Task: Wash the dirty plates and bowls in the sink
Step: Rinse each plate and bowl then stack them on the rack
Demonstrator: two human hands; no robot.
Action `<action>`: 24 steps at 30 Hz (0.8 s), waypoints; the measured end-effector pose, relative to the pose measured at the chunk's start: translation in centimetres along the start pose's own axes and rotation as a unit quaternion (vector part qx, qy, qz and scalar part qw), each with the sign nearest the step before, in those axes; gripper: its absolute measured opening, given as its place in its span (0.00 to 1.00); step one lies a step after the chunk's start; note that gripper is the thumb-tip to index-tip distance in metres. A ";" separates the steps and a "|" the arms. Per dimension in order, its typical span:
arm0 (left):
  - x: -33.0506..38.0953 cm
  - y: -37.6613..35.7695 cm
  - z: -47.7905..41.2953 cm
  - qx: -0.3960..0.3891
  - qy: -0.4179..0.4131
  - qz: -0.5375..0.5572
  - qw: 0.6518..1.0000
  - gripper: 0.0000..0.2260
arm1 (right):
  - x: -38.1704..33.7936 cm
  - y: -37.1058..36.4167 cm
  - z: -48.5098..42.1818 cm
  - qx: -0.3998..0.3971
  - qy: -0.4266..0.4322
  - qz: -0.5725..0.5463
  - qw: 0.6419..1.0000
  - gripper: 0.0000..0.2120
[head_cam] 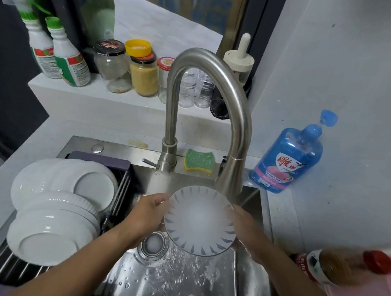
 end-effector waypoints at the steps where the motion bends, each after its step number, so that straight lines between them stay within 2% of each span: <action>1: -0.2 0.1 -0.1 0.007 0.009 -0.006 1.000 0.11 | -0.4 0.0 0.3 -0.009 0.004 -0.006 1.000 0.14; 5: -0.7 0.4 -0.5 0.015 0.043 0.021 0.999 0.12 | -1.4 0.0 1.0 -0.048 0.024 -0.053 0.997 0.11; 8: -0.7 0.0 -0.6 0.002 0.060 0.076 0.995 0.11 | -1.5 -0.1 0.9 -0.045 -0.004 -0.111 0.993 0.20; 11: -0.6 -0.7 -0.4 -0.013 0.107 0.113 0.988 0.10 | -1.2 -0.1 0.0 0.000 -0.022 -0.132 0.991 0.25; 13: -0.6 -0.9 -0.2 -0.025 0.161 0.142 0.976 0.10 | -0.9 -0.3 -0.7 0.039 -0.001 -0.167 0.985 0.26; 17: -0.7 -1.3 0.6 -0.044 0.259 0.239 0.935 0.11 | -1.9 -1.2 -1.5 0.145 0.018 -0.254 0.956 0.20; 19: -1.1 -1.5 0.8 -0.051 0.257 0.228 0.938 0.14 | -2.1 -1.8 -2.2 0.172 -0.010 -0.252 0.952 0.22; 21: -1.6 -1.5 1.2 -0.060 0.232 0.170 0.956 0.23 | -1.4 -2.1 -3.3 0.197 -0.046 -0.233 0.951 0.29; 22: -1.8 -1.4 1.4 -0.065 0.207 0.141 0.966 0.28 | -1.1 -2.1 -3.9 0.203 -0.051 -0.211 0.955 0.31; 24: -1.4 -1.2 2.1 -0.077 0.130 0.113 0.982 0.28 | -0.8 -2.3 -4.1 0.212 -0.078 -0.201 0.953 0.33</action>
Point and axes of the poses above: each hand's wrist, its own z-axis away from the middle knuckle, its own y-axis out of the back of the hand, x = y × z, the point moved 2 cm from there along -z, towards the middle knuckle, and after that the axes turned 7 degrees about -x, right-handed, at the moved point
